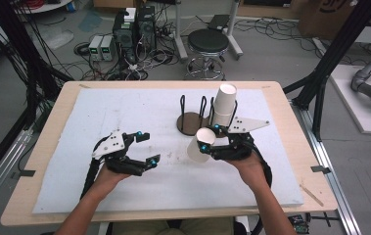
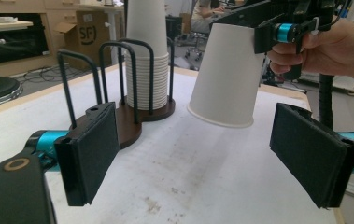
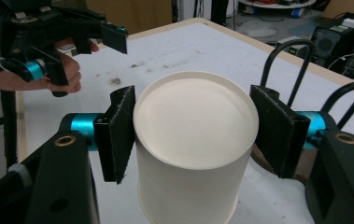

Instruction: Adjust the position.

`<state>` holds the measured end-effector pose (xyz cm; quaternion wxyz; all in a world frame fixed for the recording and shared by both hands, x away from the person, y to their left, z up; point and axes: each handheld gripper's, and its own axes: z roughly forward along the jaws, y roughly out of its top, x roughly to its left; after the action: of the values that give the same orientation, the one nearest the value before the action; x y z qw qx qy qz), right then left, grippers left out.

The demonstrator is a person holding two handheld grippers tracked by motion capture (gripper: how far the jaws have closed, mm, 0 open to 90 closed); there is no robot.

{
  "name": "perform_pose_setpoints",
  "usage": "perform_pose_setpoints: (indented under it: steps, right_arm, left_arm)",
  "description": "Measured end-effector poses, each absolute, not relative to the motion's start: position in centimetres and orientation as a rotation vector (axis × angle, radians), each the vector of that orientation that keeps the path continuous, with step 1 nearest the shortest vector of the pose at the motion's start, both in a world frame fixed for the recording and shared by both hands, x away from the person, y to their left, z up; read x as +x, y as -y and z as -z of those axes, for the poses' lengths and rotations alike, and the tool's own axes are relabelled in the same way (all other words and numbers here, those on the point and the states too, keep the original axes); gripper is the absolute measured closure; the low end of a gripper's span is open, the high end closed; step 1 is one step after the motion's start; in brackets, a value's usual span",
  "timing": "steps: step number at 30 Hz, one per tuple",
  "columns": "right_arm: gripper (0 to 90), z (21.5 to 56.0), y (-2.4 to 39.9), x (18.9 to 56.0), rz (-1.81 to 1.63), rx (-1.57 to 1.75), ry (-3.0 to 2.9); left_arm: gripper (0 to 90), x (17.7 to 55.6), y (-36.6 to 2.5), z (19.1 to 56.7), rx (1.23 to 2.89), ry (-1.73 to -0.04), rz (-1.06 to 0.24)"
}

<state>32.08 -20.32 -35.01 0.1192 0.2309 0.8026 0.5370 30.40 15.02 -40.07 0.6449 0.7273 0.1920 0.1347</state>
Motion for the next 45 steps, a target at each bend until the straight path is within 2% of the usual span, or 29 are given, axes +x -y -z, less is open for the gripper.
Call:
perform_pose_setpoints:
  steps: [9, 24, 42, 45]
  right_arm:
    - [35.7, 35.0, 19.4, 31.7, -1.58, 0.649, -2.366]
    - [35.7, 35.0, 18.8, 31.4, -1.593, 0.647, -2.375]
    - [35.7, 34.8, 18.8, 31.3, -1.654, 0.649, -2.376]
    - [35.7, 34.8, 18.9, 31.3, -1.657, 0.649, -2.377]
  left_arm:
    - [15.8, 31.4, -11.7, 40.8, 1.659, -0.403, -0.225]
    - [15.8, 31.8, -7.2, 41.7, 1.714, -0.362, -0.209]
    - [15.8, 32.0, -5.7, 42.4, 1.733, -0.366, -0.179]
    - [18.4, 32.0, -5.9, 42.4, 1.733, -0.365, -0.177]
